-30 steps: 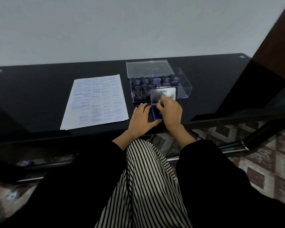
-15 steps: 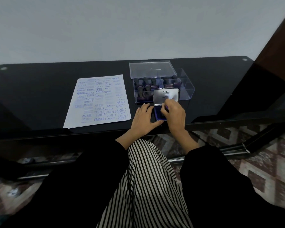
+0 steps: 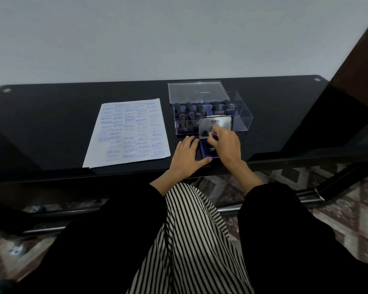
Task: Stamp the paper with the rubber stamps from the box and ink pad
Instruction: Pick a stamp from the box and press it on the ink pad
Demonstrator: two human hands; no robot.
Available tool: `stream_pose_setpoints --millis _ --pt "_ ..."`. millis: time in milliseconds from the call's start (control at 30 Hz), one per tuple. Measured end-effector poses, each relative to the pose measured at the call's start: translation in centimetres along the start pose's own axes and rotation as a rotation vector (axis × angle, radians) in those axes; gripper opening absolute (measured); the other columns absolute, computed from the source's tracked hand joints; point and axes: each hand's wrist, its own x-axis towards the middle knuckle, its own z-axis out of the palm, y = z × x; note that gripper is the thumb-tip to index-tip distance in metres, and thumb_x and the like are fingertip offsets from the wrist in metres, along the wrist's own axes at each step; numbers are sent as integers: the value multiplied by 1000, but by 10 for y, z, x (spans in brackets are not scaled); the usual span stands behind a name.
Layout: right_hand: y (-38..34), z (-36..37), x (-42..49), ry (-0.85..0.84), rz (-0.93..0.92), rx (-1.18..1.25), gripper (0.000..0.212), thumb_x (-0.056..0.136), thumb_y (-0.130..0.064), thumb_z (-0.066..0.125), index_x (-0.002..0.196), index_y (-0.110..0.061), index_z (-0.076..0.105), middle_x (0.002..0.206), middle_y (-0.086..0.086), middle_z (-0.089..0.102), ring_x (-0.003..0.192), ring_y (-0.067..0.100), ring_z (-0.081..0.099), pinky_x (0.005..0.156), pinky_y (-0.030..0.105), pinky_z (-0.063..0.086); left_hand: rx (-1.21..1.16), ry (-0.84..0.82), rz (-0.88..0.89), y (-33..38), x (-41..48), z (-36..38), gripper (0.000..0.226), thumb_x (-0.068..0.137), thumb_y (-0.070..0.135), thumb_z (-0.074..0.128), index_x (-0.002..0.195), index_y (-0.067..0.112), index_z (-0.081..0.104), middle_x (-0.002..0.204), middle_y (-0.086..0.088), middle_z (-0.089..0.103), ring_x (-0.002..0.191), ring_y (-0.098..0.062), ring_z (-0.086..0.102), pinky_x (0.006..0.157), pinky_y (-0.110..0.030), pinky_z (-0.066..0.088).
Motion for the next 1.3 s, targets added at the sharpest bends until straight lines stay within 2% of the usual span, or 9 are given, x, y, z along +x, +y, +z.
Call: stream_pose_setpoints --millis 233,400,567,700,900,1000,1100,1167,1300 --pt "-3 -4 1 54 -7 49 27 91 -12 51 67 -9 38 61 6 43 55 19 40 48 28 25 9 -3 0 1 -1 0 80 87 54 51 146 8 25 155 -9 20 146 -22 10 119 -38 7" --pt "1 3 -1 78 -29 11 24 91 -12 52 69 -9 41 65 7 44 58 19 40 52 29 27 4 -3 -3 1 0 -1 80 87 54 52 146 7 25 155 -9 20 146 -23 10 120 -39 8" --pt "4 14 -7 248 -101 12 21 78 -2 64 63 -3 49 57 11 51 52 13 36 47 23 27 -2 -9 -5 1 0 -1 80 87 54 51 146 7 24 155 -9 19 146 -23 9 120 -38 8" --pt "9 19 -9 290 -168 -3 23 74 1 67 61 -4 48 56 9 50 50 14 39 46 21 29 14 -9 -3 1 0 -1 80 87 55 51 146 7 24 155 -9 19 146 -23 10 120 -38 9" --pt "12 21 -14 370 -229 -30 22 81 -10 48 60 -6 48 56 6 48 50 16 45 52 15 25 4 -5 2 1 0 -1 80 86 54 52 145 7 26 155 -10 20 145 -24 11 120 -39 10" --pt "13 22 -16 367 -218 -14 20 79 -6 53 60 -6 48 57 7 48 51 17 44 54 15 24 2 1 5 0 0 -1 80 86 54 52 145 6 26 155 -11 20 145 -24 11 120 -39 10" --pt "12 20 -9 316 -195 21 22 74 1 64 60 -5 48 54 9 48 49 15 39 48 20 29 4 -13 5 0 -1 0 80 88 54 51 146 6 23 155 -11 18 146 -24 9 120 -39 8" --pt "10 17 -1 249 -158 58 21 77 0 64 62 -3 49 55 12 51 49 15 38 45 25 33 1 -15 6 0 -1 0 80 88 53 50 146 6 23 155 -11 18 146 -24 8 120 -39 7" --pt "10 18 5 146 -91 86 17 84 -4 60 69 1 53 63 16 56 53 22 45 50 33 39 7 -14 5 -1 0 0 80 88 54 50 147 6 22 156 -10 17 146 -24 8 120 -38 6"
